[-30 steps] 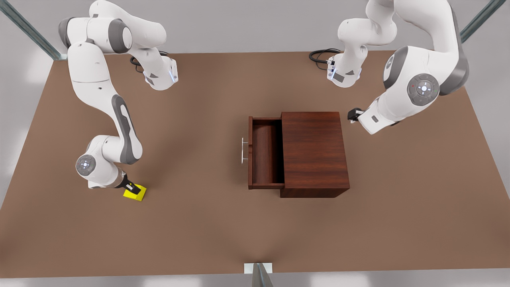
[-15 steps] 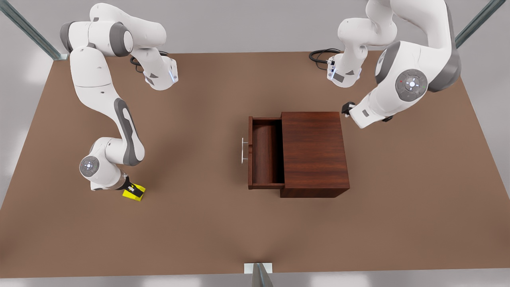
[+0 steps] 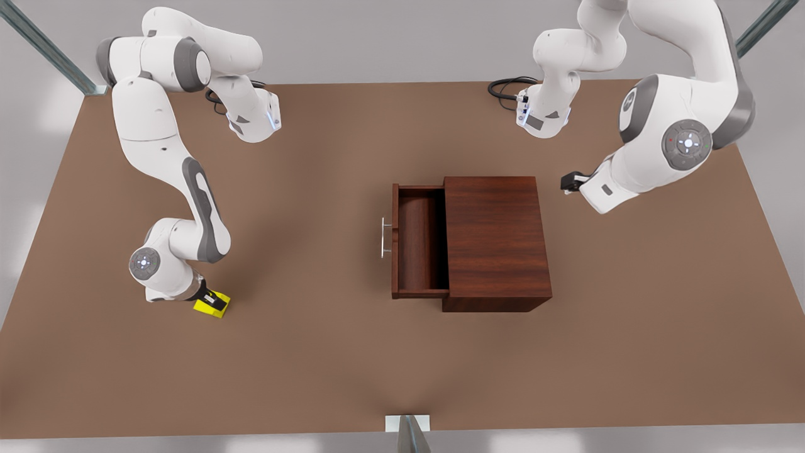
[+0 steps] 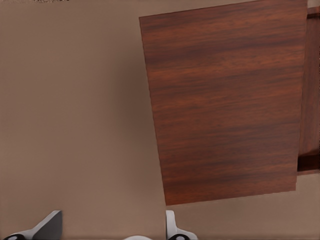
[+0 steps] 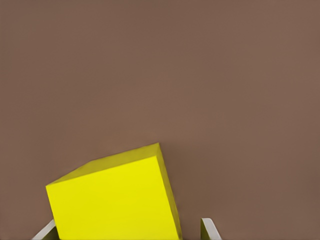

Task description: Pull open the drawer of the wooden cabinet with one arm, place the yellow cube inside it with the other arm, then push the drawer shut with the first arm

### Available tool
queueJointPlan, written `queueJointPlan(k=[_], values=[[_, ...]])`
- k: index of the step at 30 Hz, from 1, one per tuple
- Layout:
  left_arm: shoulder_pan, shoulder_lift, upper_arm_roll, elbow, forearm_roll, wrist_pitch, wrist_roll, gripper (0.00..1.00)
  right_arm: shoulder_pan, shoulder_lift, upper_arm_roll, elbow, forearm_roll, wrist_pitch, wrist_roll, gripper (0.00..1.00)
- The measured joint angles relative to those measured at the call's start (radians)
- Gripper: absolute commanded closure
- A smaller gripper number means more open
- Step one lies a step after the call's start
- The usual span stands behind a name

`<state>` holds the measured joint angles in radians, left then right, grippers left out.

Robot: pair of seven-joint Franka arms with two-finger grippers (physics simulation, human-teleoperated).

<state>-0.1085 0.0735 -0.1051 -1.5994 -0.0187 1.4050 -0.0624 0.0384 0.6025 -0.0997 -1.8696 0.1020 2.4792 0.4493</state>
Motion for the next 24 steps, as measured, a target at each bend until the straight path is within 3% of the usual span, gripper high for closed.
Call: queueJointPlan(k=[10,13,24], values=[[0.01,0.001,0.003,-0.001,0.001,0.0,-0.003,0.0,-0.008,0.024,0.0,0.005,-0.006,0.027,0.0,0.0],[0.009,0.0,0.003,0.0,0.004,-0.002,-0.003,0.0,-0.008,0.024,0.0,0.005,-0.003,0.033,-0.001,0.23],[0.008,-0.015,0.003,-0.048,0.016,-0.003,-0.004,0.0,-0.003,-0.011,0.0,0.005,0.009,0.026,-0.007,0.29]])
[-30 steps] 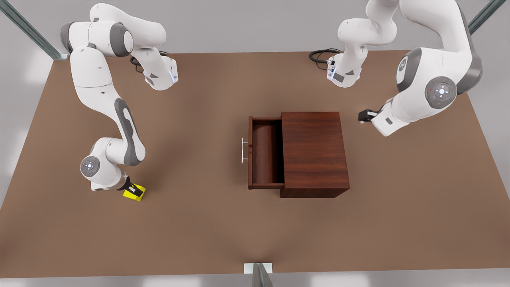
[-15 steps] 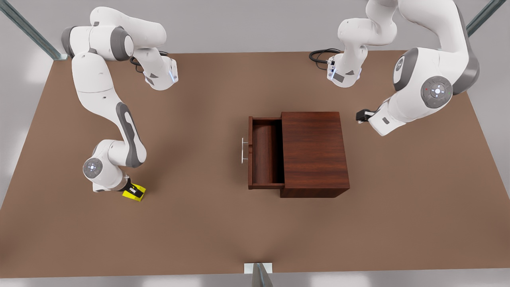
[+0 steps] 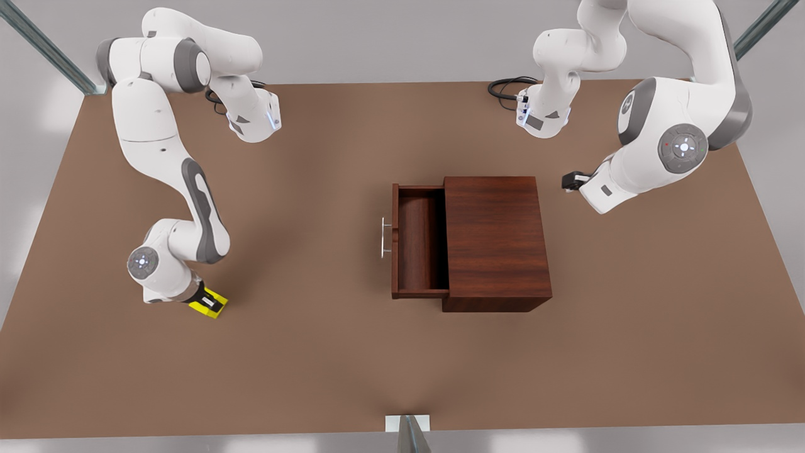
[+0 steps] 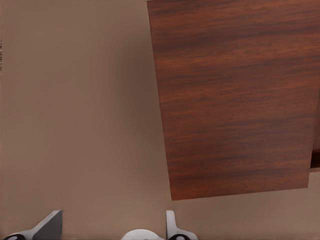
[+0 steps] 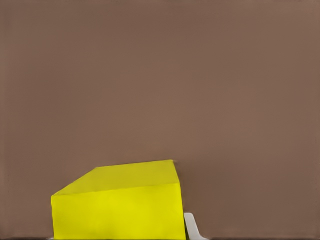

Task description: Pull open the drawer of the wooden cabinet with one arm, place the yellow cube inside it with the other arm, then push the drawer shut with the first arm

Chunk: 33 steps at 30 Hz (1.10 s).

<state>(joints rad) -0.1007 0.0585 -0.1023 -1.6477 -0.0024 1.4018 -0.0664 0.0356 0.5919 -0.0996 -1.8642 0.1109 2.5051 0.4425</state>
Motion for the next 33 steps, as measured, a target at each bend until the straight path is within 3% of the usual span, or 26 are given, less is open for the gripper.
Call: queueJointPlan(k=[6,20,23,28,33], values=[[-0.006,-0.007,-0.041,0.001,0.012,0.001,-0.006,0.0,0.04,-0.09,0.001,0.04,0.005,-0.098,0.008,0.29],[-0.092,-0.027,-0.106,0.034,0.016,0.012,-0.025,0.0,0.294,-0.145,0.012,0.528,0.014,-0.691,0.244,0.29],[-0.101,-0.032,-0.097,0.029,0.021,0.017,-0.027,0.0,0.312,-0.143,0.092,0.57,0.025,-0.767,0.329,0.29],[-0.111,-0.033,-0.061,-0.034,0.025,-0.008,-0.031,0.0,0.338,-0.117,0.298,0.587,0.028,-0.813,0.478,0.29],[-0.113,-0.062,-0.001,-0.12,0.025,-0.021,-0.03,0.0,0.454,-0.065,0.33,0.626,0.025,-0.781,0.62,0.29]])
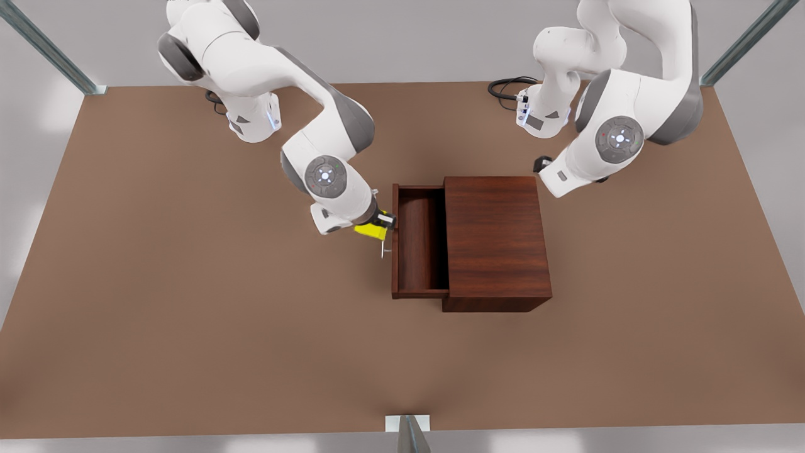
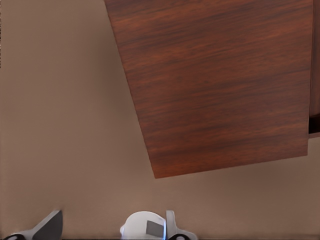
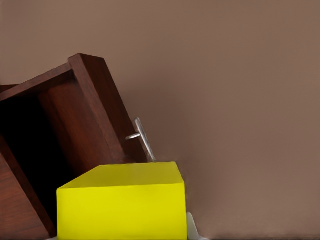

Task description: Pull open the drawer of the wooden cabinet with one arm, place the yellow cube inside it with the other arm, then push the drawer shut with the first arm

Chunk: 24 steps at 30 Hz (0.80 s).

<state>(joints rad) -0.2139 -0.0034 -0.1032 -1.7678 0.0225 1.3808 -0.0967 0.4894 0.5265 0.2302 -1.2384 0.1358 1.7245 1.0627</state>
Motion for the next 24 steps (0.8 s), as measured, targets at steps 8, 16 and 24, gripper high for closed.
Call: queueJointPlan(k=[8,16,24], values=[[0.108,-0.063,0.01,-0.105,0.003,0.029,0.002,0.0,0.087,0.113,-0.004,0.125,-0.001,0.068,0.186,0.28],[0.091,-0.075,0.011,-0.107,0.004,0.063,0.003,0.0,0.176,0.186,-0.07,0.152,-0.003,0.14,0.317,0.28],[0.071,-0.093,-0.028,-0.098,-0.006,0.12,-0.02,0.0,0.225,0.225,-0.12,0.176,-0.005,0.179,0.407,0.0]])
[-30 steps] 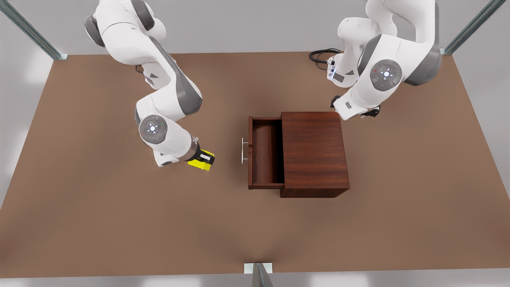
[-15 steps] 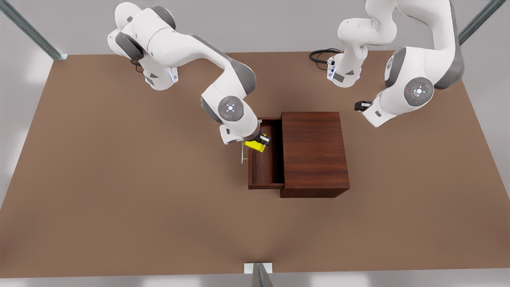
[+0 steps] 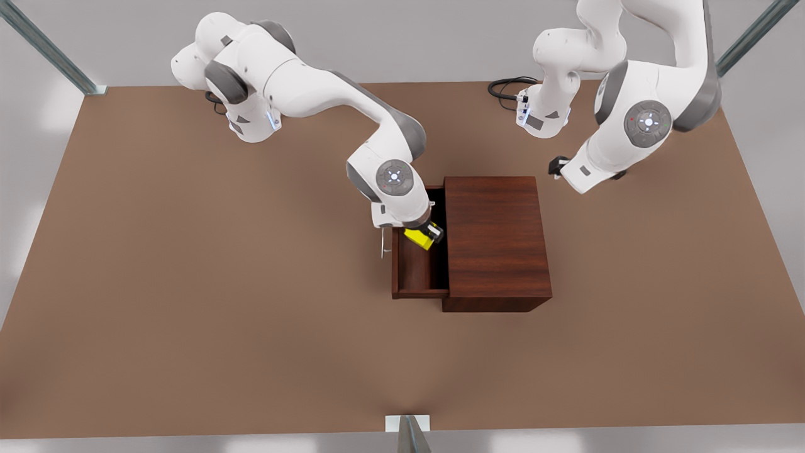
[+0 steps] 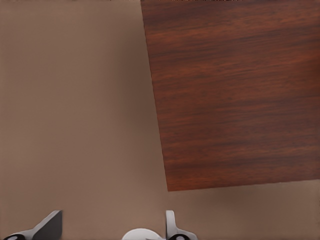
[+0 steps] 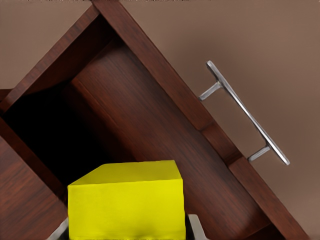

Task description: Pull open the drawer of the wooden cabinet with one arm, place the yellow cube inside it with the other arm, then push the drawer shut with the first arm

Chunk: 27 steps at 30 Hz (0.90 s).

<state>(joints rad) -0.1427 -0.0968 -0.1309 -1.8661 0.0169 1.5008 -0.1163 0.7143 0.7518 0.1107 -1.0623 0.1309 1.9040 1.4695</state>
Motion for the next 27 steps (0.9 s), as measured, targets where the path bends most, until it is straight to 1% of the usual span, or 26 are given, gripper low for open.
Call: queueJointPlan(k=[2,4,6,8,9,10,11,12,13,14,15,17,18,20,22,23,25,27], values=[[-0.013,-0.005,-0.005,0.01,-0.009,0.001,-0.007,0.0,0.0,-0.001,-0.004,0.0,-0.003,0.002,0.016,0.0],[-0.013,-0.005,-0.01,0.052,-0.014,-0.017,-0.012,0.0,-0.004,-0.012,-0.009,-0.001,-0.007,-0.002,0.028,0.0],[-0.008,0.002,-0.01,0.064,-0.014,-0.027,-0.017,0.0,-0.044,-0.06,-0.032,-0.001,-0.01,-0.048,0.031,0.0],[0.015,0.008,-0.036,0.074,-0.017,-0.032,-0.022,0.0,-0.172,-0.129,-0.048,-0.001,-0.026,-0.141,0.014,0.0],[0.036,0.009,-0.07,0.089,-0.019,-0.035,-0.025,0.0,-0.262,-0.17,-0.05,-0.001,-0.034,-0.196,-0.007,0.0],[0.075,0.022,-0.143,0.134,-0.034,-0.036,-0.036,0.0,-0.353,-0.205,-0.052,-0.001,-0.055,-0.255,-0.038,0.0],[0.108,0.074,-0.244,0.227,-0.046,-0.038,-0.062,0.0,-0.449,-0.23,-0.052,-0.006,-0.077,-0.31,-0.079,0.0],[0.085,0.193,-0.324,0.366,-0.026,-0.035,-0.102,0.0,-0.542,-0.247,-0.055,-0.025,-0.096,-0.357,-0.127,0.0],[-0.032,0.34,-0.363,0.512,0.023,-0.03,-0.154,0.0,-0.616,-0.273,-0.057,-0.078,-0.113,-0.39,-0.177,0.0],[-0.226,0.482,-0.381,0.65,0.083,-0.019,-0.214,0.0,-0.675,-0.337,-0.058,-0.195,-0.125,-0.398,-0.228,0.0],[-0.374,0.584,-0.387,0.739,0.146,0.002,-0.275,0.0,-0.723,-0.402,-0.059,-0.311,-0.135,-0.393,-0.277,0.0],[-0.535,0.73,-0.357,0.824,0.26,0.084,-0.397,0.0,-0.797,-0.465,-0.06,-0.406,-0.149,-0.394,-0.374,0.0],[-0.624,0.796,-0.312,0.867,0.319,0.125,-0.46,0.0,-0.818,-0.479,-0.062,-0.424,-0.151,-0.396,-0.418,0.0],[-0.749,0.866,-0.208,0.905,0.409,0.178,-0.575,0.0,-0.828,-0.488,-0.059,-0.442,-0.153,-0.397,-0.499,0.0],[-0.789,0.917,-0.099,0.929,0.467,0.215,-0.677,0.0,-0.821,-0.477,-0.055,-0.445,-0.155,-0.393,-0.57,0.0],[-0.792,0.94,-0.061,0.936,0.486,0.234,-0.725,0.0,-0.809,-0.468,-0.054,-0.444,-0.156,-0.391,-0.601,0.0],[-0.794,0.979,-0.027,0.94,0.511,0.285,-0.812,0.0,-0.787,-0.458,-0.053,-0.442,-0.158,-0.387,-0.656,0.0],[-0.804,1.004,-0.021,0.959,0.525,0.34,-0.899,0.0,-0.783,-0.455,-0.052,-0.44,-0.159,-0.384,-0.706,0.0]])
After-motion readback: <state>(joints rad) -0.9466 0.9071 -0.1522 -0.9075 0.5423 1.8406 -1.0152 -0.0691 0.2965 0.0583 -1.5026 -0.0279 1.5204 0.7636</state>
